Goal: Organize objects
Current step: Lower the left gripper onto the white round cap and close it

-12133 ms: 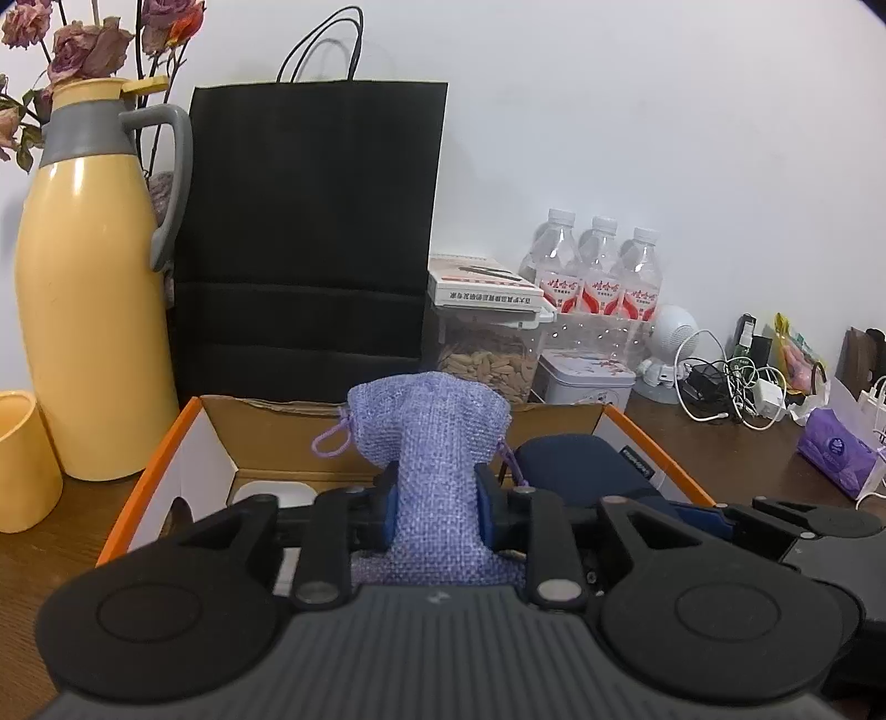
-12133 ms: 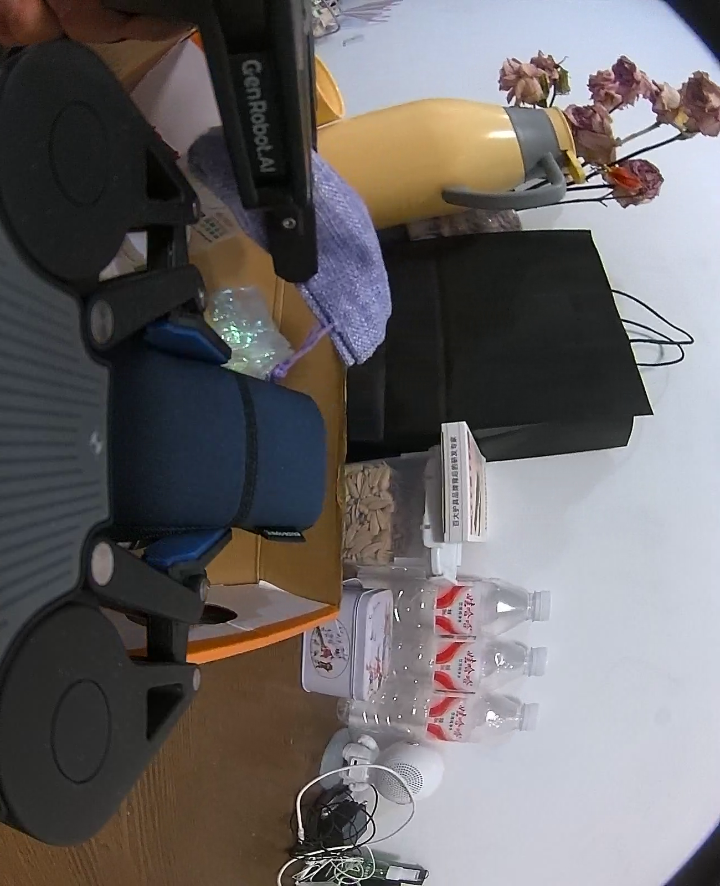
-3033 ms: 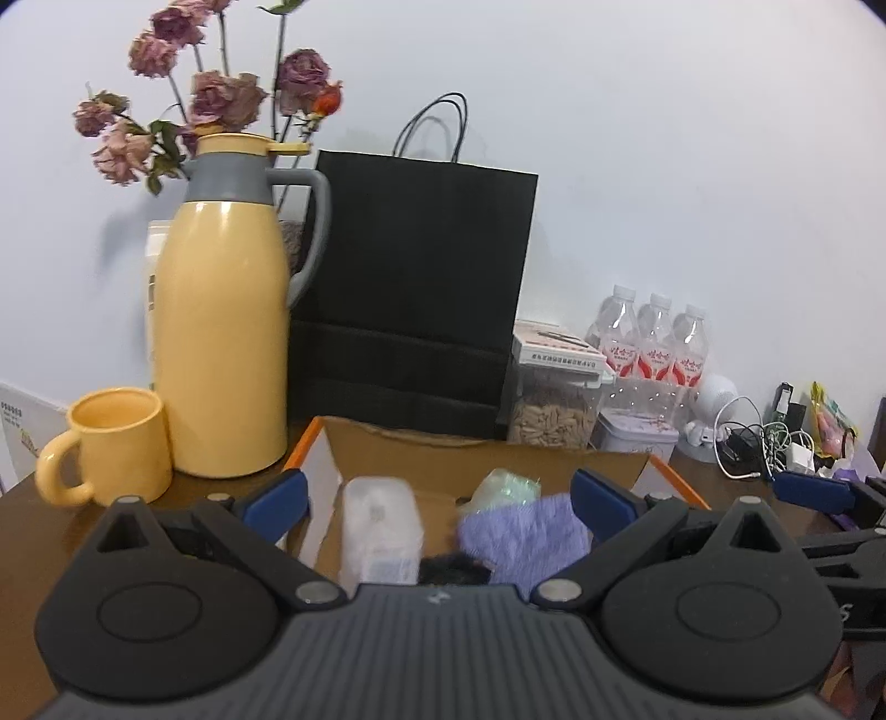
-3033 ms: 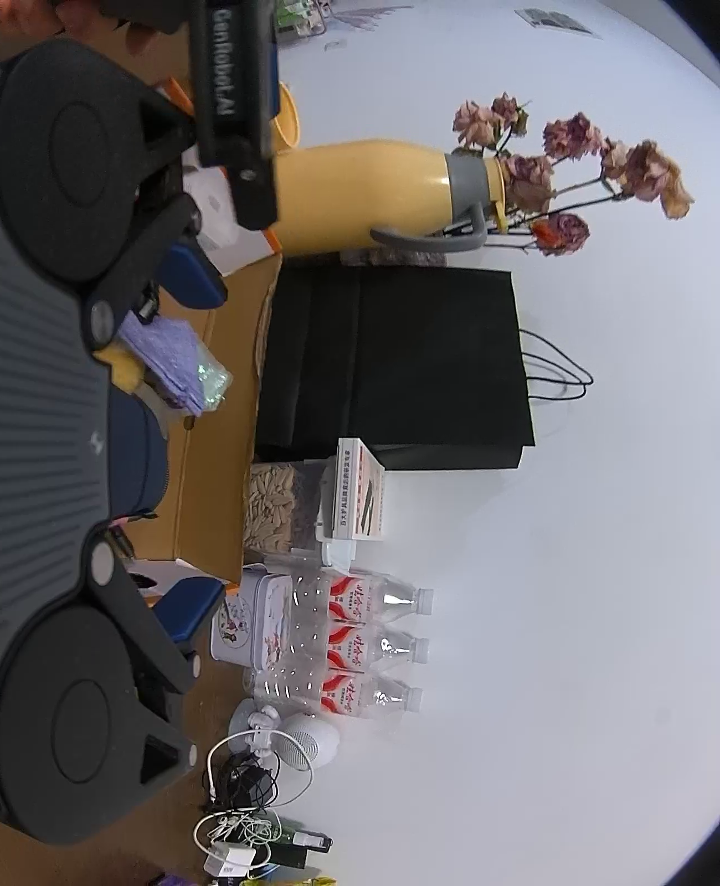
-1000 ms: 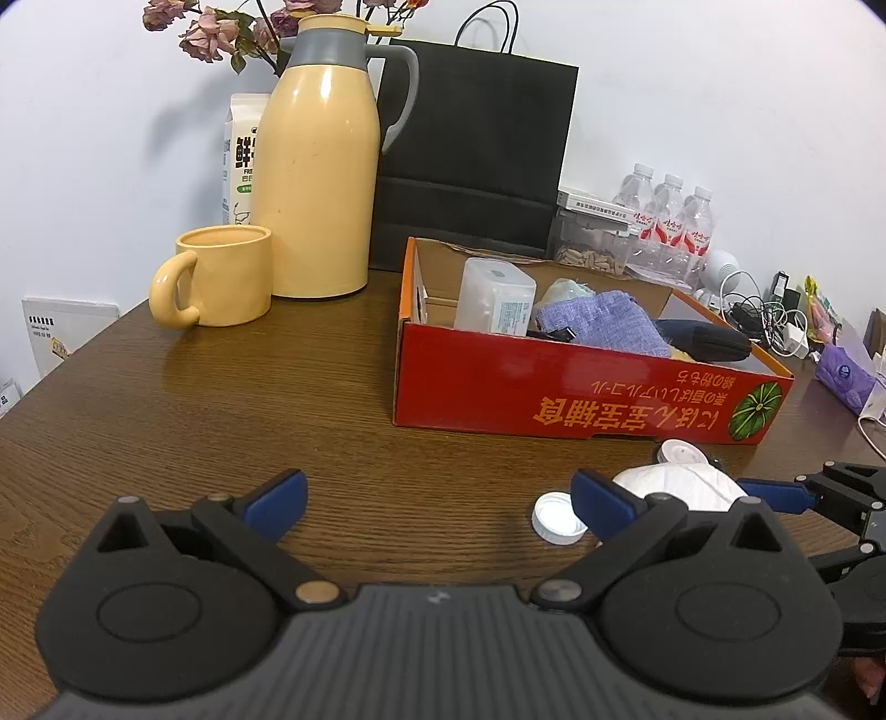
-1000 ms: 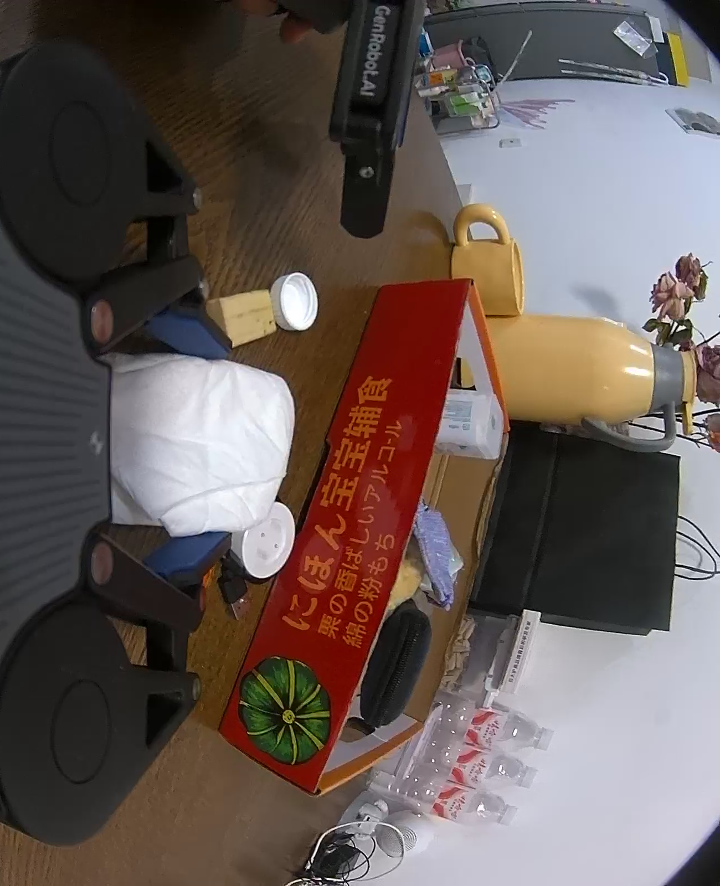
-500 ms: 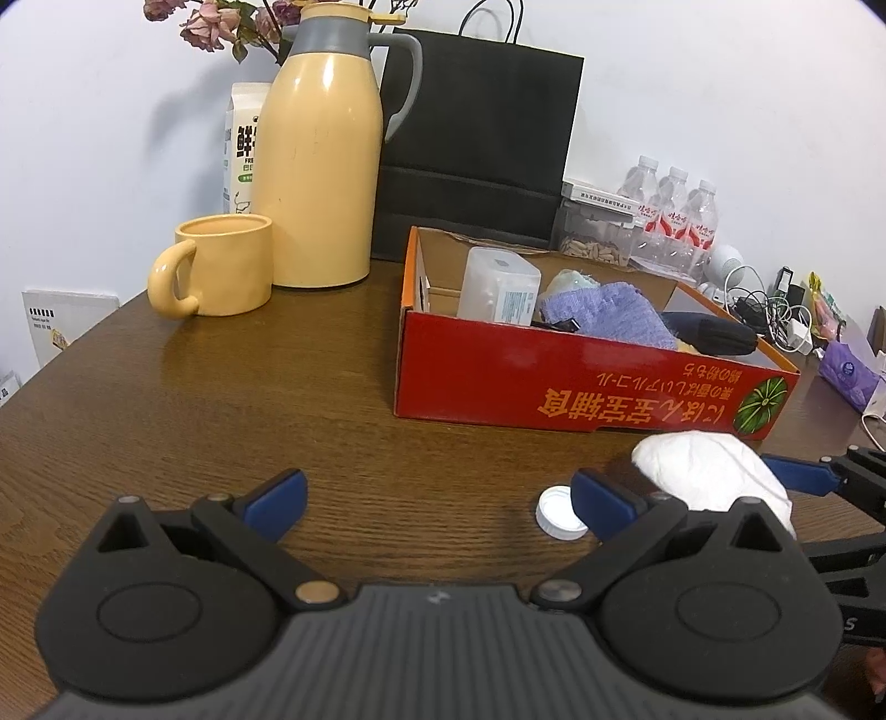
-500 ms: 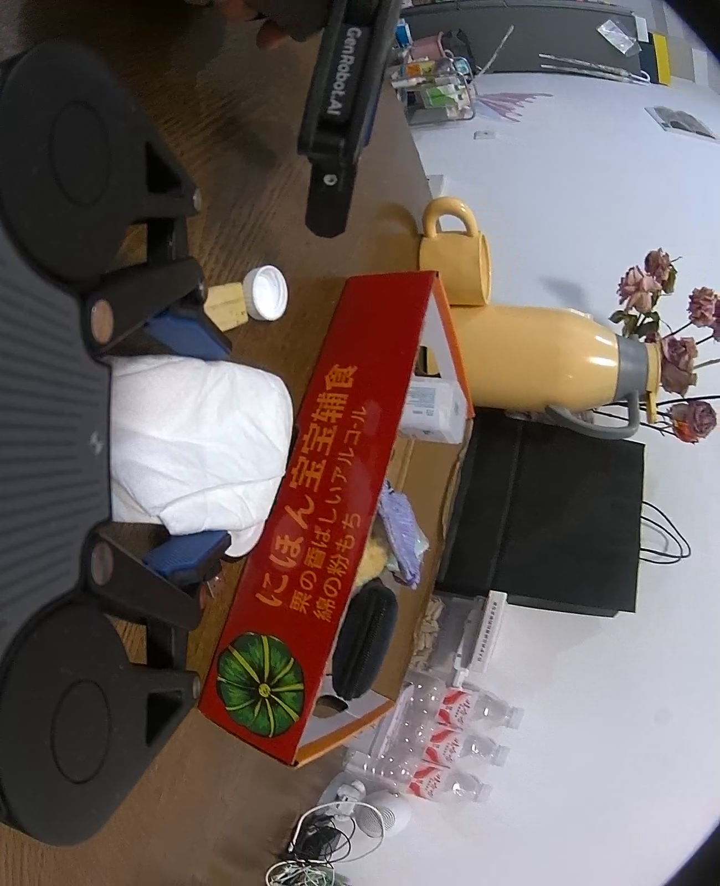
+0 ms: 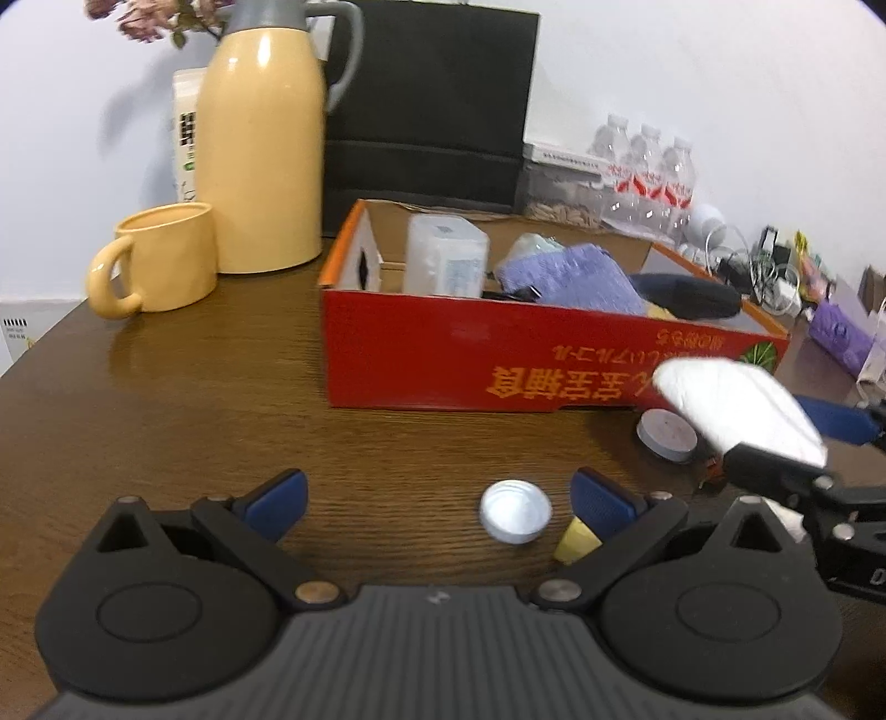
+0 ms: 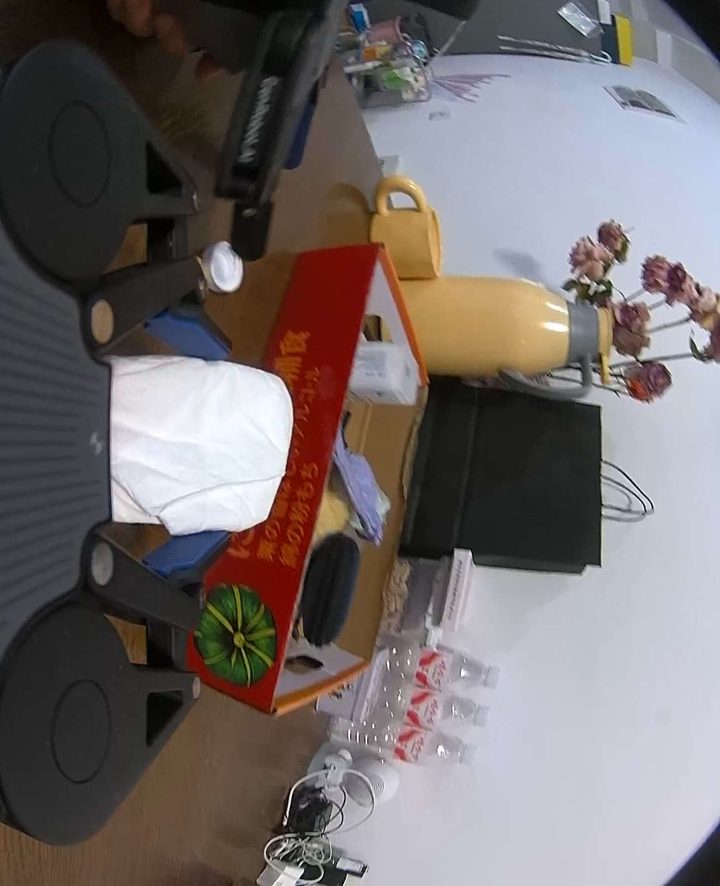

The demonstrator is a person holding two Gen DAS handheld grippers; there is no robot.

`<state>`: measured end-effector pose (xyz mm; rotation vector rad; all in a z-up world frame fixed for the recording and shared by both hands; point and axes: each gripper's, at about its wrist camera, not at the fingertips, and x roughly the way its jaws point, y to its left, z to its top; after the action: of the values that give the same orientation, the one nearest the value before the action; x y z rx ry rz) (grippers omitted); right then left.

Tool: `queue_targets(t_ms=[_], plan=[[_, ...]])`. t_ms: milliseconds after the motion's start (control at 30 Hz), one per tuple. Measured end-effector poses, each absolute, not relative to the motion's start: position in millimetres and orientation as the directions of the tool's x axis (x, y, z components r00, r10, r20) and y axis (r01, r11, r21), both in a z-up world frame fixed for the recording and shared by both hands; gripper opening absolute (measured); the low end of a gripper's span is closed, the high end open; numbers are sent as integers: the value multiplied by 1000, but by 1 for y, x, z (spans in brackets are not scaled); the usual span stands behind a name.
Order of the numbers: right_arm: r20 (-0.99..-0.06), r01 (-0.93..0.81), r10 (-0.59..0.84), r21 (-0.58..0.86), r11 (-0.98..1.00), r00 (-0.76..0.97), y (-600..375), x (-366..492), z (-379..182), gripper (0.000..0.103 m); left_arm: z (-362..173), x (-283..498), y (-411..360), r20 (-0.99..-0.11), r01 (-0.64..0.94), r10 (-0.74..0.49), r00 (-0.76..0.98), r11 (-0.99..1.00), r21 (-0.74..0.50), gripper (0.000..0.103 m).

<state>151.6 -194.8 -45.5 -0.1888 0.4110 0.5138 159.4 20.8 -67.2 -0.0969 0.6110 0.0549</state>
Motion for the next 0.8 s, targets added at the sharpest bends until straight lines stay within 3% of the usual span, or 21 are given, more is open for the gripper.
queue_targets(t_ms=[133,233,633,733,800], plan=[[-416,-501,433,-65,863,800,-199,152,-44,67,-70,170,5,-580,-104,68,812,994,-29,103],[-410,-501,435,-63,863,802,-200,152,-43,67,-71,171,3,-580,-121,84,810,992,-24,96],[-408,-510,442,-70,857,799,-198,149,-44,67,-73,171,-2,-602,-115,53,797,991,-64,50],[-409,-511,442,-72,857,798,-198,148,-44,68,-73,170,-2,-599,-119,63,798,991,-53,30],[-410,-515,444,-75,854,796,-197,148,-45,68,-73,169,-3,-597,-115,61,800,992,-51,30]])
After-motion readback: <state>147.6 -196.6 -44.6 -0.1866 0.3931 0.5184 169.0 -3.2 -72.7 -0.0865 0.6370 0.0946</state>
